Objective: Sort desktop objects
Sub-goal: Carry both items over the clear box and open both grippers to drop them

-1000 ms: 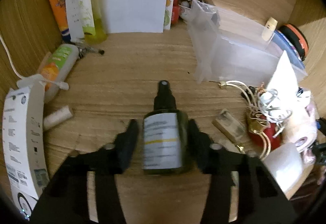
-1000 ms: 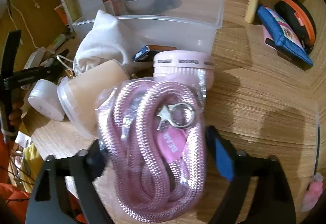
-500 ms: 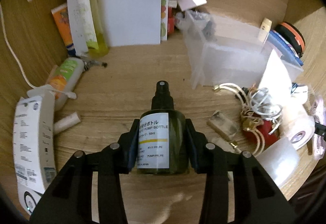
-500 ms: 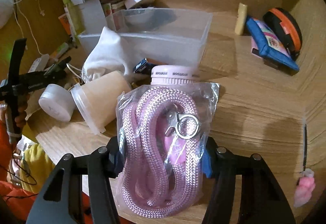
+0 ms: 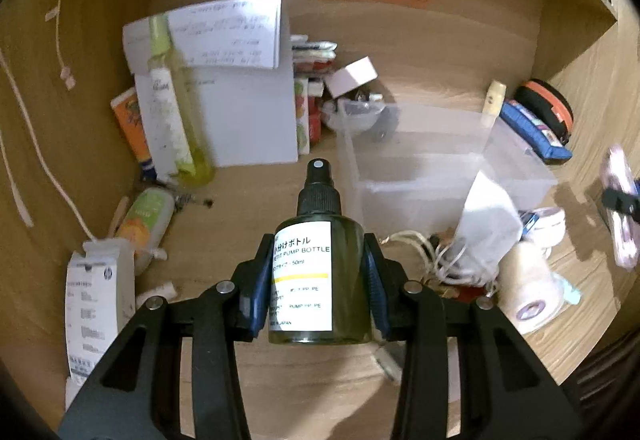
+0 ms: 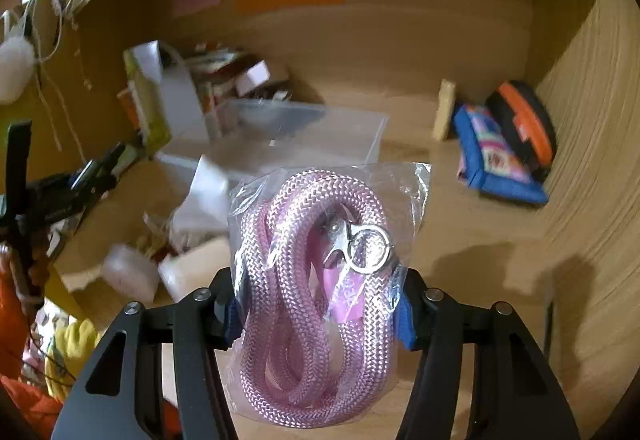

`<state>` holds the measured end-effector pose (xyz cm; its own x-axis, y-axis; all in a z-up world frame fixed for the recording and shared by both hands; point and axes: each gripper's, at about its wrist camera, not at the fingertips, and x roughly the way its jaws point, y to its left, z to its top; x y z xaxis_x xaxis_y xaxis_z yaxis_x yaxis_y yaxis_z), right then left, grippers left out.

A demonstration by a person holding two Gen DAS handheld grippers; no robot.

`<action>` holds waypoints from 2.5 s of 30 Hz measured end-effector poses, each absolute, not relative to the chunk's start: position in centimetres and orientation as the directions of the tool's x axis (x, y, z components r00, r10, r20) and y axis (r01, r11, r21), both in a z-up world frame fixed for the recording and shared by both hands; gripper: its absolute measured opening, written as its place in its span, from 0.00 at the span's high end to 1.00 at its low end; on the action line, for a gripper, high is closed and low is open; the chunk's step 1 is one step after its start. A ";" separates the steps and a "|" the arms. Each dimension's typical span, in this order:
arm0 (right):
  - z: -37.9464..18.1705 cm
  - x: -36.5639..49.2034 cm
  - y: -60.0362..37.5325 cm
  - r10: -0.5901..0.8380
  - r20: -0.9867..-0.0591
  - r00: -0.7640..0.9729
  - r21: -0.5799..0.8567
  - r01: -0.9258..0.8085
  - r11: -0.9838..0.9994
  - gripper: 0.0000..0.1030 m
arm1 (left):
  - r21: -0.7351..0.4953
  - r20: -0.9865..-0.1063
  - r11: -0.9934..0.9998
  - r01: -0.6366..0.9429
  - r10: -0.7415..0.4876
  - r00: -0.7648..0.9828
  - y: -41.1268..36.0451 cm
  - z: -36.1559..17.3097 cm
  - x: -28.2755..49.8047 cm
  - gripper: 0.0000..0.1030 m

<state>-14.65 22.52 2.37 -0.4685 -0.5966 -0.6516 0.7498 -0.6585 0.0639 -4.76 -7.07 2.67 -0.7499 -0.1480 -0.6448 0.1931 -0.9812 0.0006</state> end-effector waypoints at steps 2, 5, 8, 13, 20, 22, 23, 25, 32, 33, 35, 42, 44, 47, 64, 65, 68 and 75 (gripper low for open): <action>3.3 -15.7 22.3 -0.609 -0.640 -0.468 0.081 0.748 -0.659 0.48 | 0.008 -0.636 -0.983 0.181 -0.145 -0.758 -6.8 3.3 -5.3 0.60; 4.5 -16.7 21.8 -0.621 -0.625 -0.474 0.080 0.752 -0.654 0.48 | 0.021 -0.624 -0.986 0.168 -0.144 -0.768 -6.4 4.1 -6.1 0.60; 5.6 -17.6 20.9 -0.634 -0.610 -0.475 0.077 0.761 -0.644 0.48 | 0.019 -0.620 -0.987 0.157 -0.135 -0.773 -6.2 4.8 -7.4 0.60; 6.7 -18.9 19.0 -0.659 -0.596 -0.459 0.077 0.784 -0.616 0.48 | 0.005 -0.617 -0.989 0.146 -0.118 -0.778 -6.1 5.9 -9.8 0.60; 6.9 -20.8 15.6 -0.675 -0.605 -0.423 0.074 0.814 -0.576 0.48 | -0.001 -0.617 -0.991 0.134 -0.105 -0.780 -6.1 6.9 -13.6 0.60; 6.8 -21.4 14.7 -0.677 -0.611 -0.411 0.075 0.821 -0.567 0.48 | 0.000 -0.620 -0.992 0.126 -0.099 -0.778 -6.0 7.0 -14.5 0.60; 6.7 -21.6 14.2 -0.677 -0.615 -0.404 0.077 0.824 -0.562 0.48 | 0.000 -0.621 -0.992 0.125 -0.098 -0.778 -6.0 7.1 -15.0 0.60; 6.3 -22.2 13.5 -0.678 -0.622 -0.392 0.083 0.828 -0.555 0.48 | 0.000 -0.623 -0.993 0.115 -0.090 -0.777 -5.9 7.1 -15.8 0.60; 4.4 -24.3 11.2 -0.647 -0.680 -0.344 0.083 0.841 -0.535 0.48 | 0.012 -0.654 -0.997 0.070 -0.061 -0.754 -5.1 5.8 -18.5 0.60; 4.1 -24.7 10.9 -0.640 -0.690 -0.337 0.084 0.842 -0.534 0.48 | 0.010 -0.660 -0.998 0.065 -0.055 -0.749 -5.0 5.6 -18.8 0.60; 3.2 -25.3 10.0 -0.621 -0.716 -0.318 0.085 0.844 -0.530 0.48 | 0.005 -0.677 -0.999 0.053 -0.042 -0.735 -4.9 4.9 -19.5 0.60; 1.1 -26.4 8.4 -0.589 -0.763 -0.265 0.098 0.854 -0.511 0.48 | 0.042 -0.730 -0.999 0.015 -0.041 -0.683 -4.3 2.9 -22.0 0.60; 0.7 -26.6 8.0 -0.580 -0.771 -0.263 0.092 0.855 -0.510 0.48 | 0.046 -0.740 -0.999 0.002 -0.036 -0.672 -4.1 2.5 -22.5 0.60; 0.1 -26.6 7.5 -0.564 -0.784 -0.259 0.078 0.861 -0.503 0.47 | 0.041 -0.752 -0.999 -0.018 -0.019 -0.658 -3.8 1.9 -23.0 0.60; -2.6 -26.2 5.1 -0.438 -0.853 -0.283 -0.044 0.876 -0.481 0.46 | 0.060 -0.789 -0.997 -0.045 -0.020 -0.614 -3.3 -0.5 -24.3 0.60; -2.7 -26.1 5.0 -0.431 -0.855 -0.289 -0.055 0.876 -0.479 0.46 | 0.061 -0.789 -0.997 -0.045 -0.021 -0.614 -3.2 -0.5 -24.3 0.60; -2.6 -25.5 4.9 -0.413 -0.854 -0.317 -0.094 0.874 -0.477 0.44 | 0.057 -0.789 -0.998 -0.040 -0.020 -0.614 -2.9 -0.4 -23.9 0.58; -1.7 -24.0 4.9 -0.386 -0.825 -0.412 -0.206 0.856 -0.474 0.29 | 0.069 -0.759 -0.998 -0.008 -0.047 -0.649 -2.3 0.8 -22.4 0.42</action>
<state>-23.95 4.95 -1.68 -0.4123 -0.3863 -0.8251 0.8559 -0.4744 -0.2056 -22.38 -2.26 0.78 -0.6494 -0.0469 -0.7590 -0.0084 -0.9976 0.0688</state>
